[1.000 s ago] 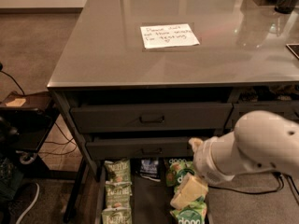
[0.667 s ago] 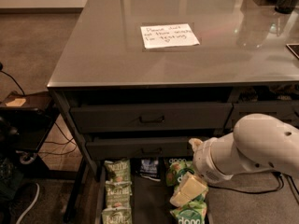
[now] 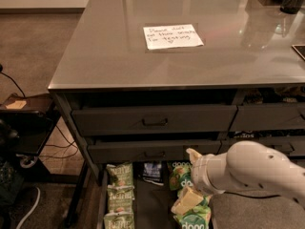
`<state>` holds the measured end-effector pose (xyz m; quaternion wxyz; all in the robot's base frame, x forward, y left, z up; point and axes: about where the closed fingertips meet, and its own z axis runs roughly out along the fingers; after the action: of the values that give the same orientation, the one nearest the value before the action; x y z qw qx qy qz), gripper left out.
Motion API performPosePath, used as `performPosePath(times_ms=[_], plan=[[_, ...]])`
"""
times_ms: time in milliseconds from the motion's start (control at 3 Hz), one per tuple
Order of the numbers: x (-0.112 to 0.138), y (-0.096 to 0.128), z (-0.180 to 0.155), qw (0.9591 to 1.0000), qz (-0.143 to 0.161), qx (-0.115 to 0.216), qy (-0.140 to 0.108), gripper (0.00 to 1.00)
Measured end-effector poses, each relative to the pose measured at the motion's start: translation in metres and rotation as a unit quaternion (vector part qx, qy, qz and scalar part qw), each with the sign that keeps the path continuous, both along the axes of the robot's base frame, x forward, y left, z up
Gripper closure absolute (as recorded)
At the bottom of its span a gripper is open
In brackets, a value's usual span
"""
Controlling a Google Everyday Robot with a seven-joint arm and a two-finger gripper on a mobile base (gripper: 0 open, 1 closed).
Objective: Pick blue chip bag from bottom drawer and place on counter
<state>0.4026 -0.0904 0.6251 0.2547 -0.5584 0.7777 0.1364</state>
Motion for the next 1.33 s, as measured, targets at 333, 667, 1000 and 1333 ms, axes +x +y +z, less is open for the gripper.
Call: performPosePath(times_ms=[333,667,1000,1333], plan=[[0.030,0.017,-0.044,0.9983,0.019,0.020,-0.051,0.00],[0.058,0.028,-0.082,0.9959,0.025,0.036,-0.080,0.00],[0.077,0.030,-0.125,0.9959,0.016,0.051,-0.074,0.00],[0.088,0.032,-0.178,0.9963,0.003,0.077,-0.038,0.00]])
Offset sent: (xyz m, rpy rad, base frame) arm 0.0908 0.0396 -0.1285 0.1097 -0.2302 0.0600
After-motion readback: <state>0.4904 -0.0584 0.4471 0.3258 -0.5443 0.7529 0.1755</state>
